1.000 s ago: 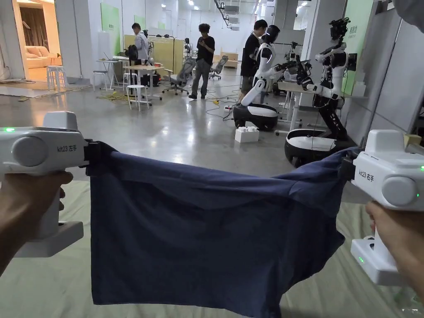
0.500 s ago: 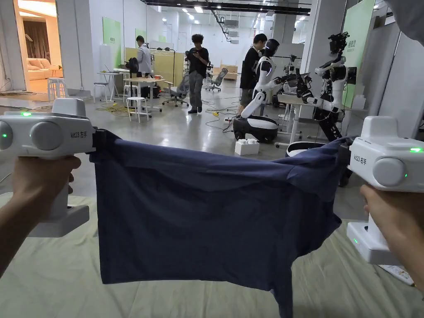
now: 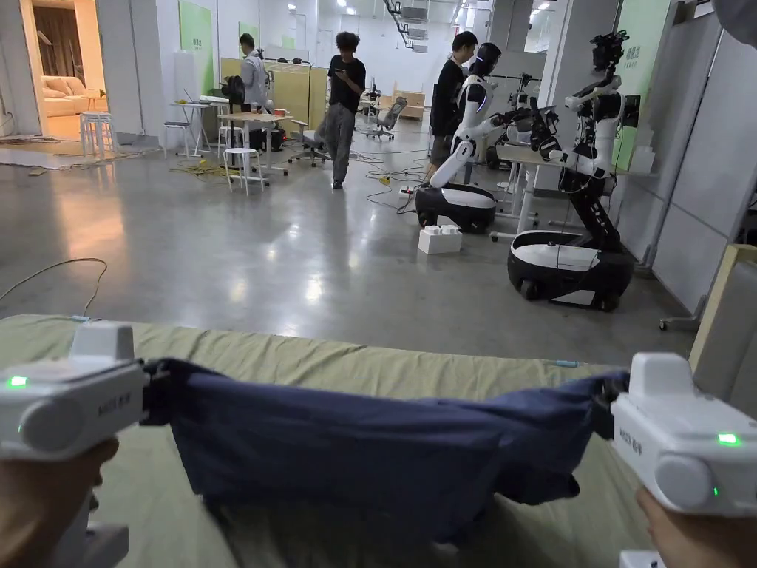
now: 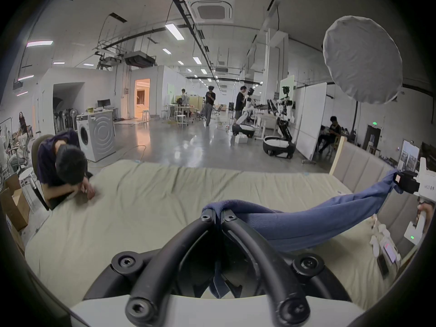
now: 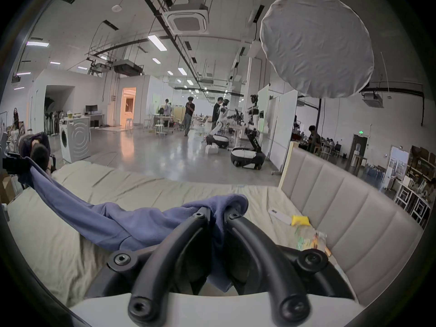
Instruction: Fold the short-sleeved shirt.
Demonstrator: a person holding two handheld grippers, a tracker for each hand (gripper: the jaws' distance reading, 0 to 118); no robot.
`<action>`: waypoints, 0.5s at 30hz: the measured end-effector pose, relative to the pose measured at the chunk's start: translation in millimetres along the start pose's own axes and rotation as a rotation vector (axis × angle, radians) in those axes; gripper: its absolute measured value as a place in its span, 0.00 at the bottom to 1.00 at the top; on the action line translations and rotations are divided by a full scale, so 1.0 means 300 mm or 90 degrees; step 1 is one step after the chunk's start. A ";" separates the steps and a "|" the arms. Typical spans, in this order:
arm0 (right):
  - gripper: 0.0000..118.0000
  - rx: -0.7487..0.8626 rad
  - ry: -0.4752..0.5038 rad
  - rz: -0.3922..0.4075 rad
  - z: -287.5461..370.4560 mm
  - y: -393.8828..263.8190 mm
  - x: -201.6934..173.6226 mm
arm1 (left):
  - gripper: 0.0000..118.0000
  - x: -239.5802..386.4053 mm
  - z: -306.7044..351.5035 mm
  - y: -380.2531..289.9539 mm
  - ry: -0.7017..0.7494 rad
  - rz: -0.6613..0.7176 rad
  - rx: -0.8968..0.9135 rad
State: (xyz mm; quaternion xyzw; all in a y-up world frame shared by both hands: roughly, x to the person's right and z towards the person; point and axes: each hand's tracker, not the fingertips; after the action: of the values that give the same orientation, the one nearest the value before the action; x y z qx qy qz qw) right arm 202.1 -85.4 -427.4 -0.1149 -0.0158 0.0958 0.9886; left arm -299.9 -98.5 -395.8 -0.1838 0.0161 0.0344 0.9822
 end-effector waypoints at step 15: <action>0.08 -0.143 0.042 0.002 0.495 -0.495 0.000 | 0.02 -0.014 0.399 -0.550 -0.011 0.017 -0.115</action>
State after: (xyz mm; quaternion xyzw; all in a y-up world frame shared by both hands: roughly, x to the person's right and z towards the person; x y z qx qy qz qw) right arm 221.9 -193.9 -248.8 -0.2281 0.0065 0.0914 0.9693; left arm -289.9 -208.9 -224.6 -0.2710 0.0067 0.0501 0.9613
